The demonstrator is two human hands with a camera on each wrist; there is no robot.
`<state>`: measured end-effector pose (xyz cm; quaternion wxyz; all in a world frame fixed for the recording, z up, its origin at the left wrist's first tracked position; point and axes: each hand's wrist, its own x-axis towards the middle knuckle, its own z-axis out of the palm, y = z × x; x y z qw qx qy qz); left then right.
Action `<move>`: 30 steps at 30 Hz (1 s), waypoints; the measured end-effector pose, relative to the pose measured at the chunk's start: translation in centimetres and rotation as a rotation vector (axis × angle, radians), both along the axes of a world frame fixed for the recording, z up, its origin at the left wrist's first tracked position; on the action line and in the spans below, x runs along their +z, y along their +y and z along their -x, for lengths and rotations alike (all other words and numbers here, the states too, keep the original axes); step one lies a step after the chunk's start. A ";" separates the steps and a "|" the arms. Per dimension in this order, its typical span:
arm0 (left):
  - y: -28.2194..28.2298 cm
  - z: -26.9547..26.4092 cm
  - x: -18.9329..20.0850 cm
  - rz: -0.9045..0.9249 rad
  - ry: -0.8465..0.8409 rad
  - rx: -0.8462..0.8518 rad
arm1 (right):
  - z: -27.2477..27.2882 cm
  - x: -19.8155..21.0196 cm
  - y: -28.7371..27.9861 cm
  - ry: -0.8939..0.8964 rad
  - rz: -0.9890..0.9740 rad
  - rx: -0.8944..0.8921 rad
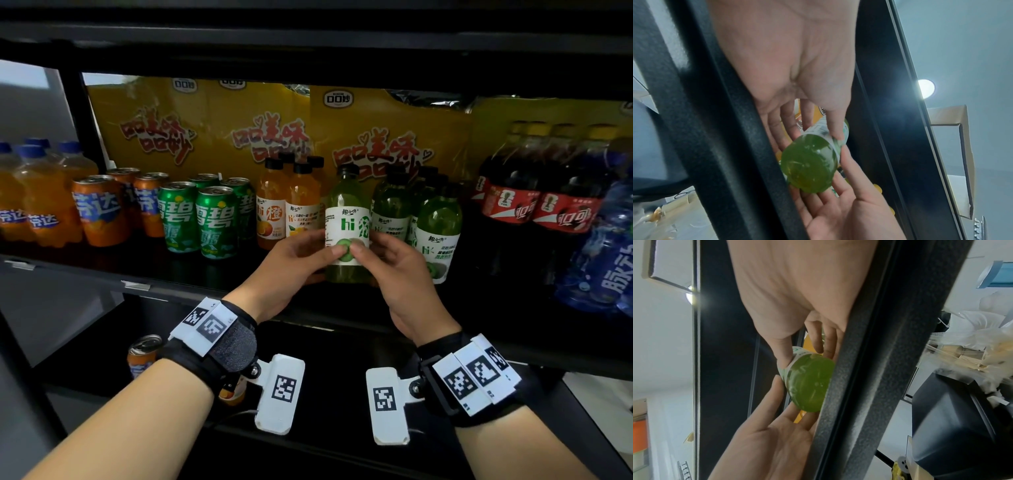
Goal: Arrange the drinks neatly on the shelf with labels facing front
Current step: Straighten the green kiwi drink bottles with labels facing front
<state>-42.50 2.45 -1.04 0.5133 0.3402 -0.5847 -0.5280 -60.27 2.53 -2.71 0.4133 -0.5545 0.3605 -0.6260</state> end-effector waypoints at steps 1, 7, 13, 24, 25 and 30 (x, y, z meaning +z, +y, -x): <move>-0.1 0.0 0.1 -0.022 0.012 -0.003 | 0.0 0.0 -0.1 -0.018 -0.008 -0.003; -0.4 -0.2 0.1 -0.092 0.078 0.023 | -0.1 0.1 -0.4 -0.048 -0.051 -0.004; -0.3 -0.2 -0.1 -0.025 0.044 0.025 | -0.2 0.0 -0.2 0.053 -0.009 -0.025; -0.8 -0.4 0.2 -0.111 0.097 -0.001 | -0.2 -0.1 -0.7 0.016 -0.067 0.005; -0.8 -0.4 0.2 -0.103 0.096 0.003 | -0.3 0.0 -0.6 0.022 -0.066 -0.002; -0.3 -0.3 0.5 -0.077 0.142 0.010 | -0.4 0.8 0.3 -0.002 -0.059 -0.003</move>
